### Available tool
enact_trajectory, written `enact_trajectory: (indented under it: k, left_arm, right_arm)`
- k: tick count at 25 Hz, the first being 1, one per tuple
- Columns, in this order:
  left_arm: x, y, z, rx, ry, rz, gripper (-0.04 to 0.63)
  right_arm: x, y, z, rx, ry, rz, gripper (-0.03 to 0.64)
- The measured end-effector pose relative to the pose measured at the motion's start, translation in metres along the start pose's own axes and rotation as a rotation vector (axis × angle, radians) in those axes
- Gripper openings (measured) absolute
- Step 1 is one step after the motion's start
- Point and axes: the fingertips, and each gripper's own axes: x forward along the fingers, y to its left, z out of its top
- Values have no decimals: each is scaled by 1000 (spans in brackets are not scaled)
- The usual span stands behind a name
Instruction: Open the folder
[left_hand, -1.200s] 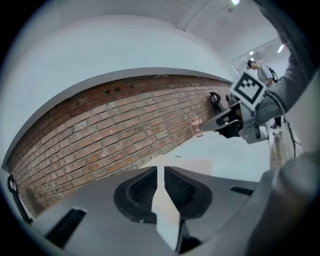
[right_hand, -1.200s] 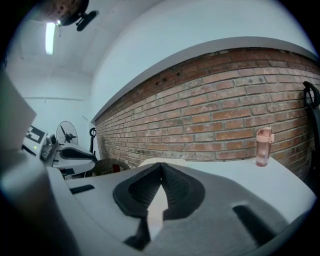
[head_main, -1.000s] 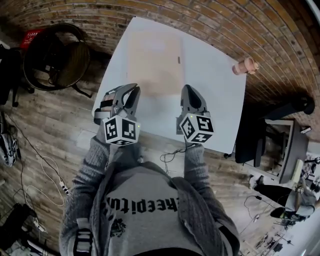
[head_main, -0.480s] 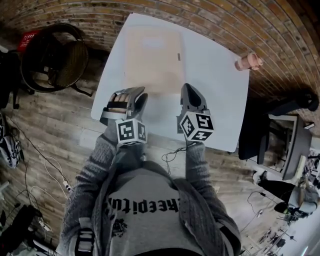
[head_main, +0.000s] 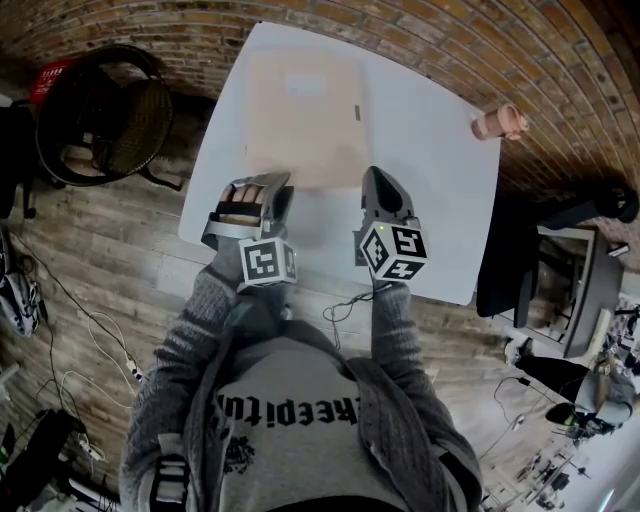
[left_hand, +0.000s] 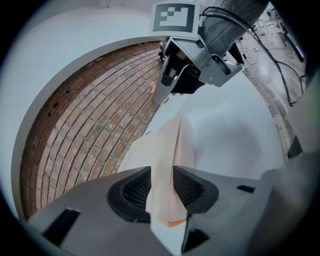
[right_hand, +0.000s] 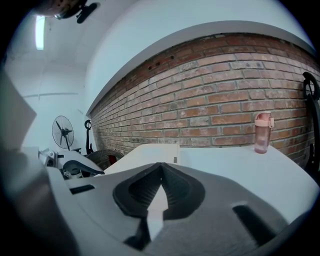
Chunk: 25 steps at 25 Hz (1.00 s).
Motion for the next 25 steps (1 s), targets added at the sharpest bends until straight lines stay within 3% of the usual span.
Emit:
enact_trajectory:
  k: [13, 19, 25]
  left_arm:
    - [6, 3, 3, -22, -25, -2, 129]
    - [12, 5, 9, -5, -35, -2, 129]
    - [20, 6, 10, -31, -5, 7, 124]
  right_arm:
    - [32, -41, -51, -9, 142, -72, 5]
    - [38, -45, -58, 49, 170, -46, 3]
    - [42, -41, -60, -16, 200, -26, 2]
